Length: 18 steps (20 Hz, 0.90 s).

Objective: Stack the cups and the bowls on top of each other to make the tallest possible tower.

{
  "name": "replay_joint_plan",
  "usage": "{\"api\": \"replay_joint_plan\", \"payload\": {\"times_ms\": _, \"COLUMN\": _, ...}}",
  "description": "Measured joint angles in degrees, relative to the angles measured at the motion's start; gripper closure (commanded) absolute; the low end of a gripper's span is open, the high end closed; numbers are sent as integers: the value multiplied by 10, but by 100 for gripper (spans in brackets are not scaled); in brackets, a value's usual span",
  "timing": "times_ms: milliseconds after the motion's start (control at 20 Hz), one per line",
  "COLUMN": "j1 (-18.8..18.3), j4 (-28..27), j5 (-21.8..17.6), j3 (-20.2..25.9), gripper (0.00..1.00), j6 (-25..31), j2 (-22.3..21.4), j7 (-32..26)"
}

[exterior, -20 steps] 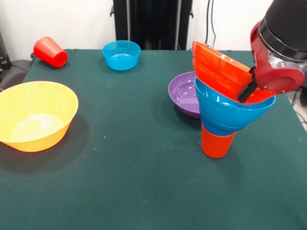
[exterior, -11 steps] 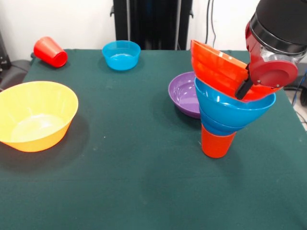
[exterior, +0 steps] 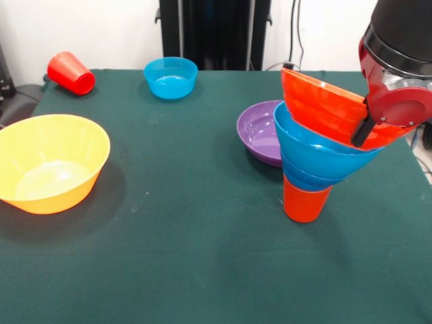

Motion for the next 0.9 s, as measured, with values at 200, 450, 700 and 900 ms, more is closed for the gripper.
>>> {"api": "replay_joint_plan", "payload": {"times_ms": 200, "j1": 0, "j4": 7, "j5": -1, "j3": 19, "gripper": 100, "j6": -2, "j2": -6, "j7": 0}}
{"api": "replay_joint_plan", "payload": {"times_ms": 450, "j1": -2, "j4": 16, "j5": -2, "j3": 37, "gripper": 100, "j6": -2, "j2": -14, "j7": -3}}
{"api": "replay_joint_plan", "payload": {"times_ms": 700, "j1": -9, "j4": 20, "j5": -6, "j3": 44, "gripper": 100, "j6": -2, "j2": -16, "j7": -14}}
{"api": "replay_joint_plan", "payload": {"times_ms": 900, "j1": -11, "j4": 22, "j5": -18, "j3": 45, "gripper": 100, "j6": -2, "j2": -19, "j7": -14}}
